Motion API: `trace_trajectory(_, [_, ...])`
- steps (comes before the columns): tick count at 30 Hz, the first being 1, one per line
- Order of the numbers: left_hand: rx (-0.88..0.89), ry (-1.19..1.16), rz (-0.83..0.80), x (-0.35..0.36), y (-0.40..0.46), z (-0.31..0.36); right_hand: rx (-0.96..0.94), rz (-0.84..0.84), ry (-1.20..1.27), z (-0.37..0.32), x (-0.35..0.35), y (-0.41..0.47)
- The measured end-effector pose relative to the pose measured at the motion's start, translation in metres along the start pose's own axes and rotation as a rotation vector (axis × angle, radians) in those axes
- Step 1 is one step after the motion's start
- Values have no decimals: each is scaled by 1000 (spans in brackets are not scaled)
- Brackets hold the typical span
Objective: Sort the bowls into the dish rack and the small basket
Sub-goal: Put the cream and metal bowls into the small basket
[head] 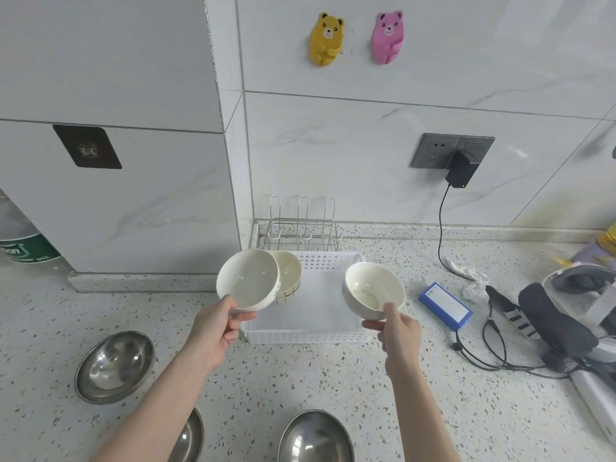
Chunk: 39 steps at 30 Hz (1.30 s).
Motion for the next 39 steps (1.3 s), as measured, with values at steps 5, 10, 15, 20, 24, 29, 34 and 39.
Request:
trace_trajectory(5, [0,14,-2,10,4,1,32,-164,-170,-5,50,29])
trace_trajectory(10, [-8,43,17,15,10,2,34,-152,-288,2,77,49])
trace_trajectory(15, [-4,82,6,22,17,1,47,-154,-410,16,88,63])
trace_trajectory(20, [-26,114,-8,25,25,-5,104,-162,-429,28,92,69])
trace_trajectory(24, [-46,124,-26,27,29,-10,179,-197,-408,31,94,72])
trace_trajectory(29, [-57,114,-41,33,31,-12,176,-210,-487,35,97,74])
trace_trajectory(34, [-54,134,-43,36,31,-13,155,-199,-530,35,97,73])
trace_trajectory(39, [-43,144,-56,41,30,-10,-11,-81,-731,20,90,60])
Point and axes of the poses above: each hand's wrist, its own y-axis towards the middle knuckle, its own x-axis out of the palm, z = x × y, the point moved 6 cm from there along y, towards the middle knuckle, and after that the axes turned 3 degrees about -y, right-handed, at the moved point
